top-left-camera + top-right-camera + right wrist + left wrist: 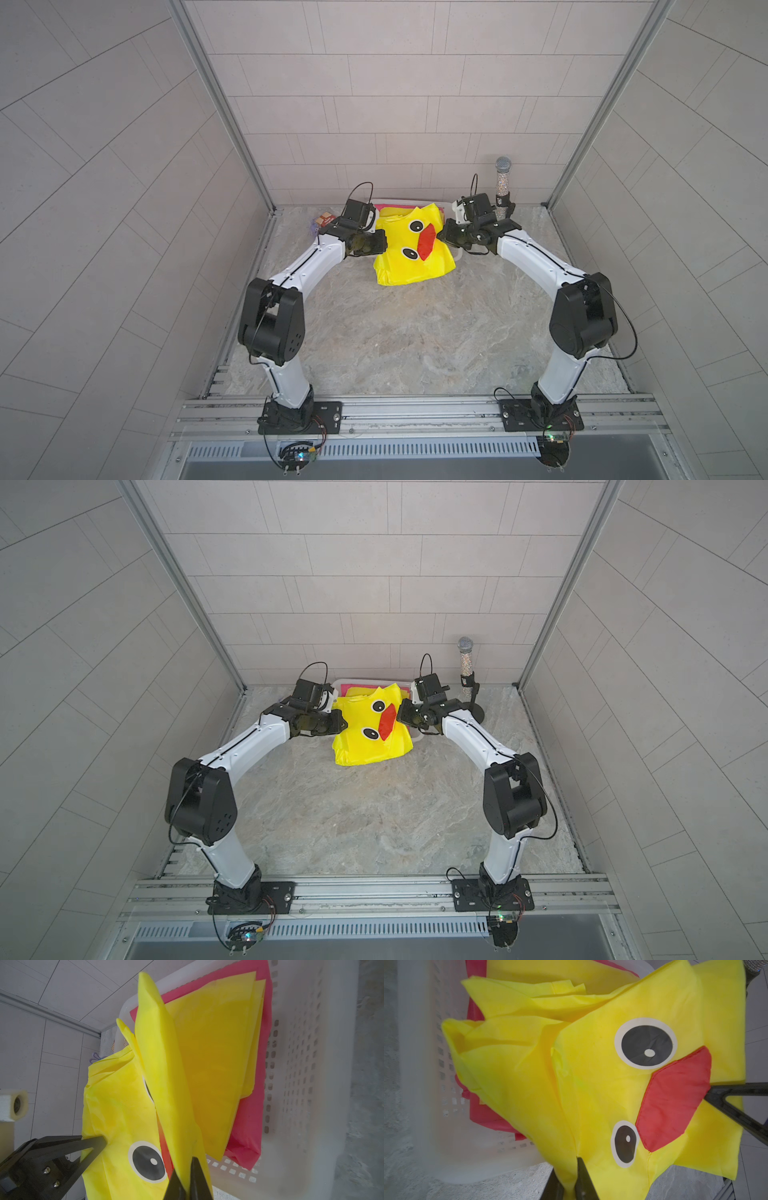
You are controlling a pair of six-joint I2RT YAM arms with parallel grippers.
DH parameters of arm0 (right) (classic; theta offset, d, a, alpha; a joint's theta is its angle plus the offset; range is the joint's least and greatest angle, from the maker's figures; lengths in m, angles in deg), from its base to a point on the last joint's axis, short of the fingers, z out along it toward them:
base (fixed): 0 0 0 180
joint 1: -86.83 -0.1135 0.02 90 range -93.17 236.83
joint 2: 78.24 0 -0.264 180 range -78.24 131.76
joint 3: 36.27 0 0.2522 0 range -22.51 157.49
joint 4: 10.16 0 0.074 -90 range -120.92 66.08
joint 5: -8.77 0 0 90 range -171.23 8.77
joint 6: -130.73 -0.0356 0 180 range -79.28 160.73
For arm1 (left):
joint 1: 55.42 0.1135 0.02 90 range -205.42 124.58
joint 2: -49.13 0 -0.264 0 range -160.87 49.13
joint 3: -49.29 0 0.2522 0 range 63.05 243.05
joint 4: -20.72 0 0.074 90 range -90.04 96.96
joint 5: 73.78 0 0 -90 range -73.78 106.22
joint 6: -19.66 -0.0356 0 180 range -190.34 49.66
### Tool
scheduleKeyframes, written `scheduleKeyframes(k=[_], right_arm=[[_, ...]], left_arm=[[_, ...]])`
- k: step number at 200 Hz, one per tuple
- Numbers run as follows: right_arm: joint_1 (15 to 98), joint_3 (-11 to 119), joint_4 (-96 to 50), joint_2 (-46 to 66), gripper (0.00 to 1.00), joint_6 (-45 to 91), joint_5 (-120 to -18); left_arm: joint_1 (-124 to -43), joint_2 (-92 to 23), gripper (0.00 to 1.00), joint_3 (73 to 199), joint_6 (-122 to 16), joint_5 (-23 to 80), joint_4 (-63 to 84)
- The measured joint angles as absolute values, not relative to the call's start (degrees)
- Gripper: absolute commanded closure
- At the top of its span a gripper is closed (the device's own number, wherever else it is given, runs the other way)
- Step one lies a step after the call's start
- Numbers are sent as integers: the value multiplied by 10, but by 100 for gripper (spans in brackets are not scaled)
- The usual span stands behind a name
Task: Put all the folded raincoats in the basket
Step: Place the raincoat in the basket.
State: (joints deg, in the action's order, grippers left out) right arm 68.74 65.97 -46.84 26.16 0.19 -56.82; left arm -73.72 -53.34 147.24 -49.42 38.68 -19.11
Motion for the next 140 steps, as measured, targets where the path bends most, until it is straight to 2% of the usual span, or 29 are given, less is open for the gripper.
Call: scheduleKeyframes(k=[140], right_arm=[[725, 774, -407, 390, 100, -23, -497]], left_arm=[[-695, -712, 84, 1697, -498, 422, -181]])
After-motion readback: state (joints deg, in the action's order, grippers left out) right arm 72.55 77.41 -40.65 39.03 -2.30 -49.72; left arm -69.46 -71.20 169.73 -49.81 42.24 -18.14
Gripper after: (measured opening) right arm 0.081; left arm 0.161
